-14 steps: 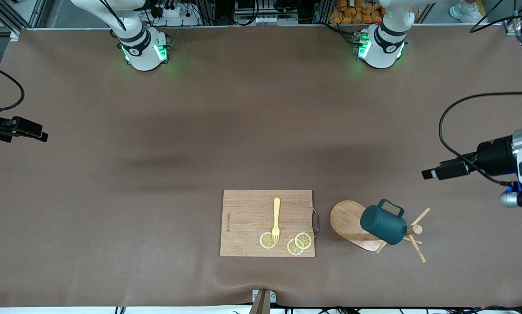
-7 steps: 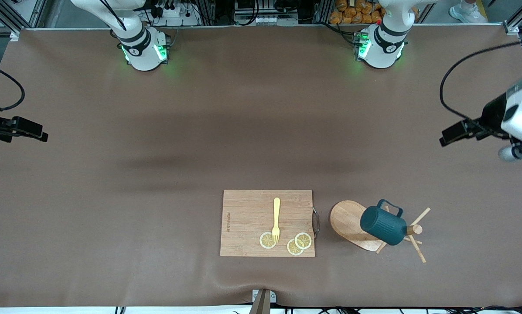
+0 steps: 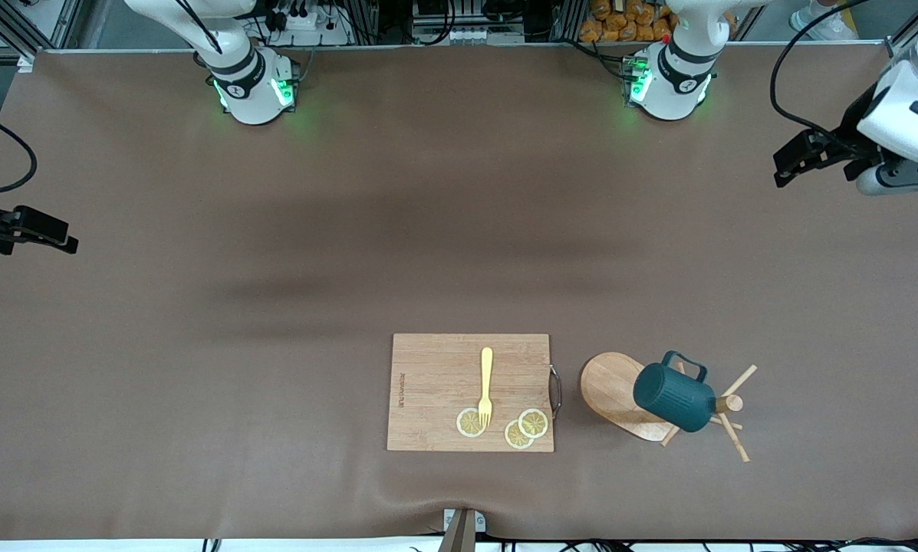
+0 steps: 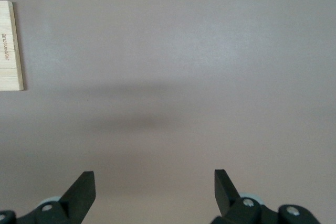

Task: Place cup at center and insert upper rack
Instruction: 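Open the left gripper and withdraw it from the mug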

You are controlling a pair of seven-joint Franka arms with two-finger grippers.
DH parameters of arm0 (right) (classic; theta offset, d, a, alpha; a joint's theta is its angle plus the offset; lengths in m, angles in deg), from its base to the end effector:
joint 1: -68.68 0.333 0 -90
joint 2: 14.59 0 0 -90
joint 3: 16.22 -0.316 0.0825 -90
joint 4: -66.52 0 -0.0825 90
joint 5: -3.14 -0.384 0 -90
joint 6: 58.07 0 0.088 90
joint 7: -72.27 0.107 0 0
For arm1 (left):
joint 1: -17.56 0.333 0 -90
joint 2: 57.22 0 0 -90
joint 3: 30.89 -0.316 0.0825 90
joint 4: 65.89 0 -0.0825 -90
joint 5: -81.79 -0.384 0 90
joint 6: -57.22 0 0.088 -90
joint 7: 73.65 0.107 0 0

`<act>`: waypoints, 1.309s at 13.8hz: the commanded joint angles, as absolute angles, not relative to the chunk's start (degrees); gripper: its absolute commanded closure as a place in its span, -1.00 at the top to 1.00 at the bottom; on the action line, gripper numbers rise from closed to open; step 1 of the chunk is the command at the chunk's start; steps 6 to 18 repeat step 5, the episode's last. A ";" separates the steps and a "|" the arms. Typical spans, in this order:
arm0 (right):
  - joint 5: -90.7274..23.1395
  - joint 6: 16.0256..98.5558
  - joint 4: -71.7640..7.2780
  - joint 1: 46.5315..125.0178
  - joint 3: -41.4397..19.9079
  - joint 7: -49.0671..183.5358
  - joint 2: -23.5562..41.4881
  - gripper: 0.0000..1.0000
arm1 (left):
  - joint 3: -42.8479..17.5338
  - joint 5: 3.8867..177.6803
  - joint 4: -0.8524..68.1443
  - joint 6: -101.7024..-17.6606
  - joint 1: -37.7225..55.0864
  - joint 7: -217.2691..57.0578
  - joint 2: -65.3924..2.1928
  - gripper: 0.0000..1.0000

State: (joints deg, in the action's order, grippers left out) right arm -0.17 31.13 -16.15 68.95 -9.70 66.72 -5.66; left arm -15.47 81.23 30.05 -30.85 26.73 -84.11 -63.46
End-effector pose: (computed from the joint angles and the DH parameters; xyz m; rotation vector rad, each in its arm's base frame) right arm 0.5976 -0.0537 0.5941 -3.0969 0.0179 0.0566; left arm 0.5135 -0.0630 0.6290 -3.0962 -0.1171 0.0409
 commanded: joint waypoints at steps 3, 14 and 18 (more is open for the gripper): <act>-0.82 30.97 -15.31 69.20 -9.62 67.08 -5.62 1.00 | -14.55 80.47 31.32 -30.85 27.75 -82.53 -63.99 1.00; -0.82 30.97 -15.31 69.20 -9.62 67.08 -5.53 1.00 | -14.55 80.65 31.40 -31.37 27.75 -82.27 -63.55 1.00; -0.82 30.97 -15.31 69.20 -9.62 67.08 -5.53 1.00 | -14.55 80.65 31.40 -31.37 27.75 -82.27 -63.55 1.00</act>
